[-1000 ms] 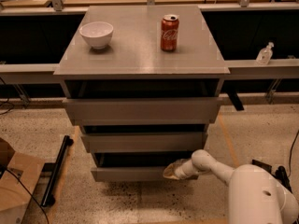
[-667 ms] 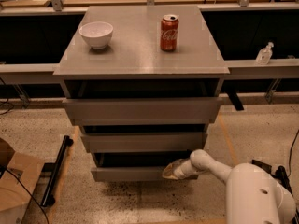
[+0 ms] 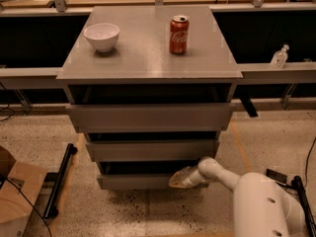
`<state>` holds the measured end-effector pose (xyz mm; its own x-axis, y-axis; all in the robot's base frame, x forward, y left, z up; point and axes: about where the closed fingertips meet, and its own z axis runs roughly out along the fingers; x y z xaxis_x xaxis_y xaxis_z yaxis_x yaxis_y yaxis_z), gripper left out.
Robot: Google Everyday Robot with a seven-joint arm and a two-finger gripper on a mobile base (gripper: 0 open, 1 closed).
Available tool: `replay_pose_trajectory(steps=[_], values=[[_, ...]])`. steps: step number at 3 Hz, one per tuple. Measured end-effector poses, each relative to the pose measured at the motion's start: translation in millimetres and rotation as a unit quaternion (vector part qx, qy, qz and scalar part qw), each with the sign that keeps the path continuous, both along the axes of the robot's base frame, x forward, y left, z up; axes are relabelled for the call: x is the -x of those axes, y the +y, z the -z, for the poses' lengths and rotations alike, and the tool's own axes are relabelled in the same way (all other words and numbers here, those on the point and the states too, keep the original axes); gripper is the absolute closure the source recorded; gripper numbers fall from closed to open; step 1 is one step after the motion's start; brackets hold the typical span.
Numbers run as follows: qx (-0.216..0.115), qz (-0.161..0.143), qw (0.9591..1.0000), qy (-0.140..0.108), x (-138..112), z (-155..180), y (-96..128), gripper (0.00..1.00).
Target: Close bottom drawer
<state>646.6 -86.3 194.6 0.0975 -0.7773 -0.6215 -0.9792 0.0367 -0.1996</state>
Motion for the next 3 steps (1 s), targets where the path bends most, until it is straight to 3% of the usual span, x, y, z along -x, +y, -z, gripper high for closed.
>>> replay_pose_trajectory(steps=[3], values=[[-0.013,0.004,0.9997,-0.023,-34,-3,-1,1.0]])
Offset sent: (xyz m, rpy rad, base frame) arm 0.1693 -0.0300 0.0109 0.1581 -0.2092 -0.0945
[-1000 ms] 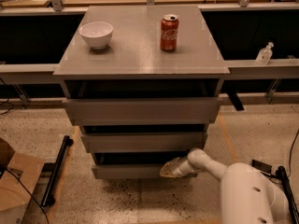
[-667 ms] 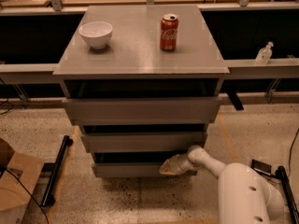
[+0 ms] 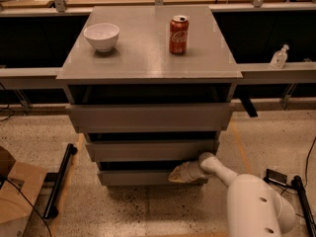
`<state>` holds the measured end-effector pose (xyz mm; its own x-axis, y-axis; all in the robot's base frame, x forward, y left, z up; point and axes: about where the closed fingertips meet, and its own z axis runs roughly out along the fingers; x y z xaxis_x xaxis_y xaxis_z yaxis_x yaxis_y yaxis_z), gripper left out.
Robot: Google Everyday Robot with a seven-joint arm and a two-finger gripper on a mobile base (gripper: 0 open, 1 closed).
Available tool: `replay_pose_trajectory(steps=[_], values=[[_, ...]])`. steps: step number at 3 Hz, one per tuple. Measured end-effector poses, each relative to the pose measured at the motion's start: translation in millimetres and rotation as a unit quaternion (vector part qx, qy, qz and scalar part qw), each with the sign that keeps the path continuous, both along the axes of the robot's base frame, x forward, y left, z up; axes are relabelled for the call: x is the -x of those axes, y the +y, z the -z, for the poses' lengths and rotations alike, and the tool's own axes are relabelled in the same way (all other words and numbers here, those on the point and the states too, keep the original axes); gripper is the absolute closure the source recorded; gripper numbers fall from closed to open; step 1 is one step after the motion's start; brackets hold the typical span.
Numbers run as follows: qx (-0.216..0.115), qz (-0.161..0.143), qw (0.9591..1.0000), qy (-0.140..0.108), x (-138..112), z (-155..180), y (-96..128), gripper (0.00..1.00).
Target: Close bottom drawer
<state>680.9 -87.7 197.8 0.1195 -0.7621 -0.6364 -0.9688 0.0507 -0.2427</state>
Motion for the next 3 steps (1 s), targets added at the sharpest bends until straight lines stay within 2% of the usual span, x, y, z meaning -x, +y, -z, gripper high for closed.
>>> replay_pose_trajectory(steps=[1,2,3], values=[[0.0,0.0,1.0,0.0,1,0,0,1.0],[-0.01,0.001,0.9999,-0.011,-15,-3,3,1.0],[-0.013,0.001,0.9998,-0.012,-11,-3,3,1.0]])
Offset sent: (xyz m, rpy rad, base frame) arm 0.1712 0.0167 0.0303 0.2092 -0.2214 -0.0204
